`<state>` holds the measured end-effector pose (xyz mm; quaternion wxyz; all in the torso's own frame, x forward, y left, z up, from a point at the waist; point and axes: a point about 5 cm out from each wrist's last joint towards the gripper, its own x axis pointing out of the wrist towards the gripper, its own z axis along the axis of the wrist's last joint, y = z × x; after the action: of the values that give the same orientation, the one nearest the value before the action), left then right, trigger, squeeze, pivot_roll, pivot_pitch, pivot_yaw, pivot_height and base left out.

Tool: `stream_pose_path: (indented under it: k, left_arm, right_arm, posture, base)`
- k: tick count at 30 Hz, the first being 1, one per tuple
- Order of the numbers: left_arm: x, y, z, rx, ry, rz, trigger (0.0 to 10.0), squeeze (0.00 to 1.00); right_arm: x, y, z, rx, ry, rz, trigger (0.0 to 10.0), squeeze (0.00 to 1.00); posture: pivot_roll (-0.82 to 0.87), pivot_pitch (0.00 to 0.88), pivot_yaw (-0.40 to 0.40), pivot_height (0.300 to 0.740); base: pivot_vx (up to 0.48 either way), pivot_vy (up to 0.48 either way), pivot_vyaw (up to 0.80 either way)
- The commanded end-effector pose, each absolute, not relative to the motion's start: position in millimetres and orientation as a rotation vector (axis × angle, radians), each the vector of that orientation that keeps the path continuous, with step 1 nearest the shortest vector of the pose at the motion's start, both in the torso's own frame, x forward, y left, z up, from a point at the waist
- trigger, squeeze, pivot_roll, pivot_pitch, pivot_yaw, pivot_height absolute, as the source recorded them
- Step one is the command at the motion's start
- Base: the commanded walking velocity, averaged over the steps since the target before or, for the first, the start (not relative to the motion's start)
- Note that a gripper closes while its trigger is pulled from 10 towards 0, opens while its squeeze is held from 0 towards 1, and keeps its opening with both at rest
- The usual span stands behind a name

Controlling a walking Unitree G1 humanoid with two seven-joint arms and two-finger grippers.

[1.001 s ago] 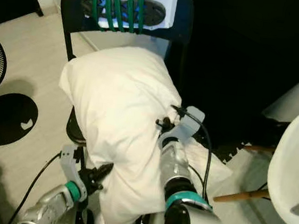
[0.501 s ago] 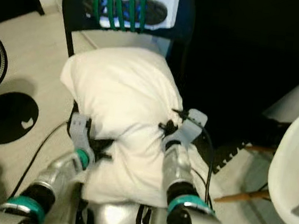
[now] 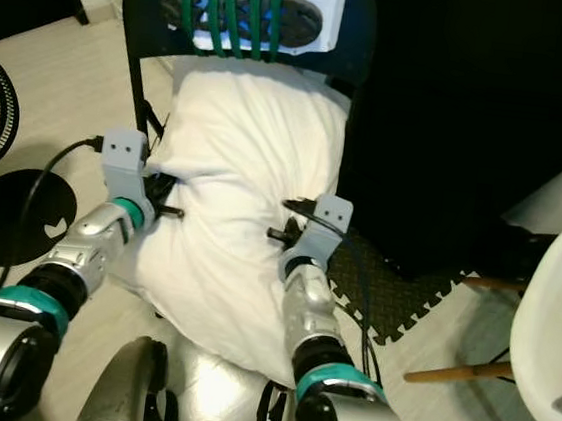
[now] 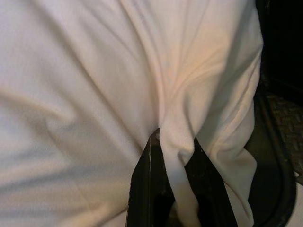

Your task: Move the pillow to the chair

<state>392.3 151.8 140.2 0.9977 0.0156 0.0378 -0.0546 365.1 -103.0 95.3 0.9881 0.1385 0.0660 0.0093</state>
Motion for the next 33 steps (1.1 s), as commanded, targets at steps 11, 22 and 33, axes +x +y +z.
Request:
stream_pose_path:
  k: [11, 22, 33]
  left_arm:
    - [367, 133, 92, -0.075, 0.158, -0.185, 10.0, 1.0]
    - [354, 176, 93, -0.078, 0.005, -0.033, 10.0, 0.0]
    - [323, 238, 111, -0.072, -0.238, 0.084, 10.0, 0.0]
  right_arm:
    - [356, -126, 79, 0.311, 0.146, -0.07, 10.0, 1.0]
    - [344, -165, 91, 0.227, -0.069, -0.28, 10.0, 0.0]
    - [310, -174, 86, 0.148, -0.194, -0.243, 10.0, 0.0]
  posture:
    - [0.06, 0.246, 0.067, 0.622]
    - [0.1, 0.173, 0.036, 0.622]
    - [0.11, 0.049, 0.03, 0.622]
  base:
    - [0.0, 0.0, 0.0]
    - [0.0, 0.0, 0.0]
    - [0.0, 0.0, 0.0]
